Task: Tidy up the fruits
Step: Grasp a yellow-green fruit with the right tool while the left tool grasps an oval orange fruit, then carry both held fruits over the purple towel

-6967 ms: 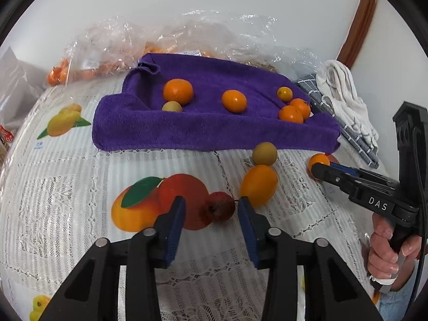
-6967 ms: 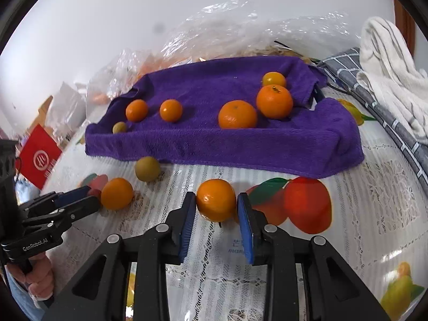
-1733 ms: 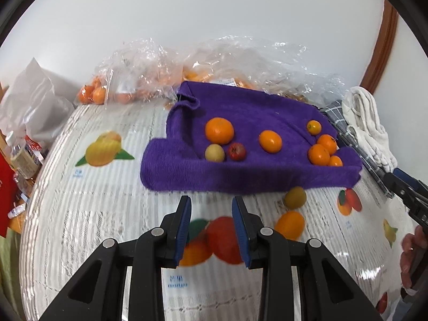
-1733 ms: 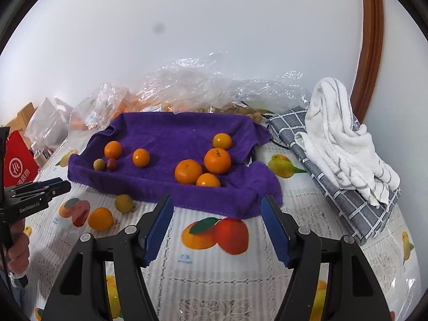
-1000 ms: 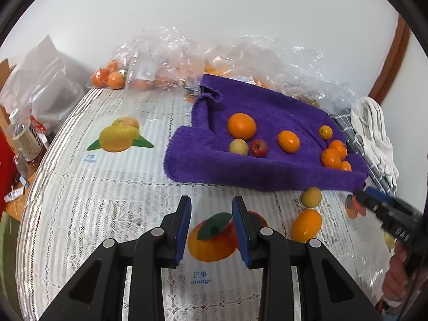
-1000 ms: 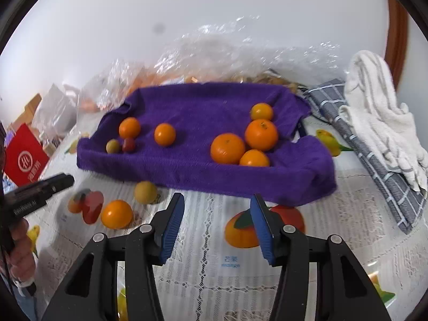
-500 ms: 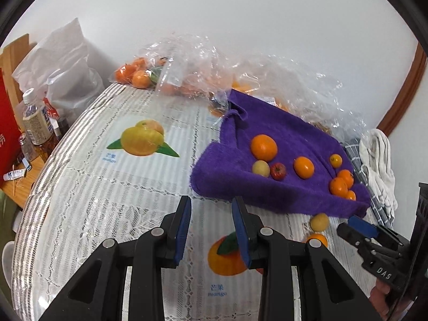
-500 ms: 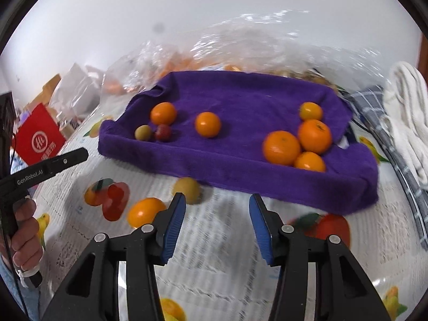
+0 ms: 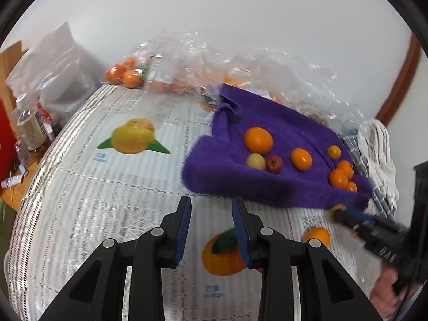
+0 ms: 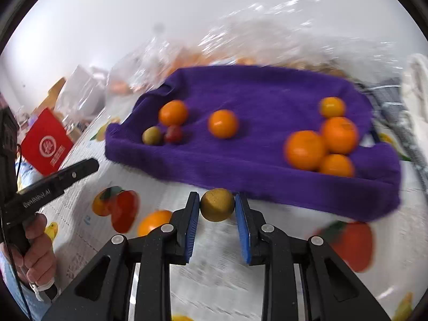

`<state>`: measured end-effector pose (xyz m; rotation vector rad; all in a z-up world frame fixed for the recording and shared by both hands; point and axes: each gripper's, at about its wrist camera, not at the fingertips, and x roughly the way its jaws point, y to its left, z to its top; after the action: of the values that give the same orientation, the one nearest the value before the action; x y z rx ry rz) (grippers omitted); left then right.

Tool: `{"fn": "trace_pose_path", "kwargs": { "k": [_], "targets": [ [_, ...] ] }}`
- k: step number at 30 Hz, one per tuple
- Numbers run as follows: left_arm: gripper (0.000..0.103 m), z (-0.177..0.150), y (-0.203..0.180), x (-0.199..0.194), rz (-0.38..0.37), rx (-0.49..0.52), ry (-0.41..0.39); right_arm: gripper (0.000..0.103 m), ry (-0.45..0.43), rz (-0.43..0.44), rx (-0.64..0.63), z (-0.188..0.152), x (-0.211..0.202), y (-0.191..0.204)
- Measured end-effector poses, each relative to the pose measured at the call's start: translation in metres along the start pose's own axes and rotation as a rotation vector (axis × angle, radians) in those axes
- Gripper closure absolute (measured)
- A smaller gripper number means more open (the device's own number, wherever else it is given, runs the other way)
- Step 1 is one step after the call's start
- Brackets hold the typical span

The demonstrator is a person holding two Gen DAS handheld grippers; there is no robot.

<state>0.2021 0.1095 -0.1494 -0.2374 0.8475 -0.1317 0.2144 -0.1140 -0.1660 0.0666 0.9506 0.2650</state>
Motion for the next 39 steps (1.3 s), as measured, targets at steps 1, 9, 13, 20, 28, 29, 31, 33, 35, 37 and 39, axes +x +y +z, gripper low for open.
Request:
{"fn": "trace_pose_path", "kwargs": {
  "k": [1,9,13,20,28,29,31,33,35,37,39],
  "targets": [
    [0.073,-0.002,-0.006,0.001,-0.009,0.026,0.005,0.076,-0.015,-0.024,0.004,-0.003,-0.009,-0.009],
    [0.073,-0.021,-0.062,-0.005,-0.153,0.218,0.031,0.076,-0.064,-0.081,0.133,-0.026,-0.041,-0.088],
    [0.067,-0.03,-0.093,-0.002,-0.204,0.288,0.084,0.076,-0.098,-0.058,0.171,-0.031,-0.043,-0.1],
    [0.066,-0.036,-0.122,0.021,-0.082,0.348,0.132,0.076,-0.125,-0.058,0.163,-0.032,-0.053,-0.101],
    [0.07,-0.037,-0.109,0.025,-0.128,0.272,0.134,0.076,-0.119,-0.058,0.168,-0.036,-0.049,-0.105],
    [0.07,-0.037,-0.108,0.026,-0.13,0.267,0.132,0.075,-0.118,-0.057,0.172,-0.036,-0.049,-0.105],
    [0.07,-0.036,-0.106,0.024,-0.143,0.257,0.124,0.075,-0.116,-0.064,0.169,-0.036,-0.047,-0.105],
    [0.07,-0.035,-0.105,0.021,-0.147,0.245,0.101,0.075,-0.112,-0.07,0.157,-0.037,-0.045,-0.103],
    [0.07,-0.033,-0.104,0.016,-0.148,0.237,0.068,0.076,-0.111,-0.076,0.14,-0.037,-0.044,-0.1],
    [0.07,-0.031,-0.102,0.009,-0.146,0.228,0.024,0.076,-0.115,-0.086,0.115,-0.038,-0.043,-0.095],
    [0.07,-0.028,-0.098,0.004,-0.151,0.214,0.0,0.076,-0.122,-0.09,0.096,-0.038,-0.043,-0.092]
  ]
}}
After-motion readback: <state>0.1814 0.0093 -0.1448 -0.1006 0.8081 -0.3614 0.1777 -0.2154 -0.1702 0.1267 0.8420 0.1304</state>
